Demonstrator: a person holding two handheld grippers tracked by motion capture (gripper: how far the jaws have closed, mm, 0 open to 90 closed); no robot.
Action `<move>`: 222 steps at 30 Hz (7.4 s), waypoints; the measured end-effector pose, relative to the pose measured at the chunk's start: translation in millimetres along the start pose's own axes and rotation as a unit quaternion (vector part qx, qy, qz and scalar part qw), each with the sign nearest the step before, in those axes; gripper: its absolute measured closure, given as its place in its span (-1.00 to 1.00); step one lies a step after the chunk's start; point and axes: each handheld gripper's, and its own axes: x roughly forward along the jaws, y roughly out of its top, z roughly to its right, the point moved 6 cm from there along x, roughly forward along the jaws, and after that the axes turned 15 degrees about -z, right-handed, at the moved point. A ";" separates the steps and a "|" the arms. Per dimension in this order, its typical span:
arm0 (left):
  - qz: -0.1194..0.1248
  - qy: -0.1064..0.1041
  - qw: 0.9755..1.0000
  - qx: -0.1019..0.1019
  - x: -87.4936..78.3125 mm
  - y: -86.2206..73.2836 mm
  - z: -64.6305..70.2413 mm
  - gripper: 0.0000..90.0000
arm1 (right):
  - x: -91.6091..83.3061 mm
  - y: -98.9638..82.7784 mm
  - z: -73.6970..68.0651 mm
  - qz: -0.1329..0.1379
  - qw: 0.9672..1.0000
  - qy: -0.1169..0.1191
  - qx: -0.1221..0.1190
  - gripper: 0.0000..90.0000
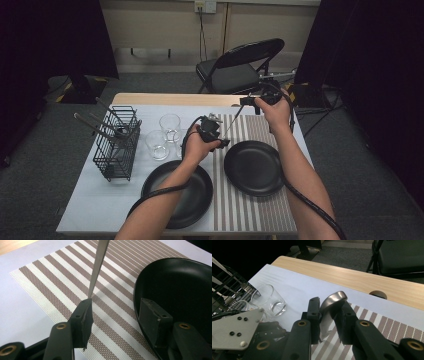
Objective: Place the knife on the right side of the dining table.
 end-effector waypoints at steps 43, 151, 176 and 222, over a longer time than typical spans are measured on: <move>-0.020 0.035 0.999 -0.011 30.7 12.4 -20.7 0.20 | -1.4 -2.6 4.5 -0.005 1.000 0.003 0.006 0.68; -0.037 0.073 0.993 0.086 48.6 18.9 -15.8 0.99 | 9.1 -21.0 25.7 0.003 0.997 0.005 0.071 0.45; -0.052 0.071 0.993 0.081 49.9 14.3 -13.3 0.99 | 5.0 -59.4 32.9 -0.002 0.999 -0.033 0.040 -0.27; -0.057 0.077 0.991 0.092 49.6 13.3 -11.9 0.99 | 8.9 -120.2 21.7 -0.003 0.999 -0.040 0.010 -0.45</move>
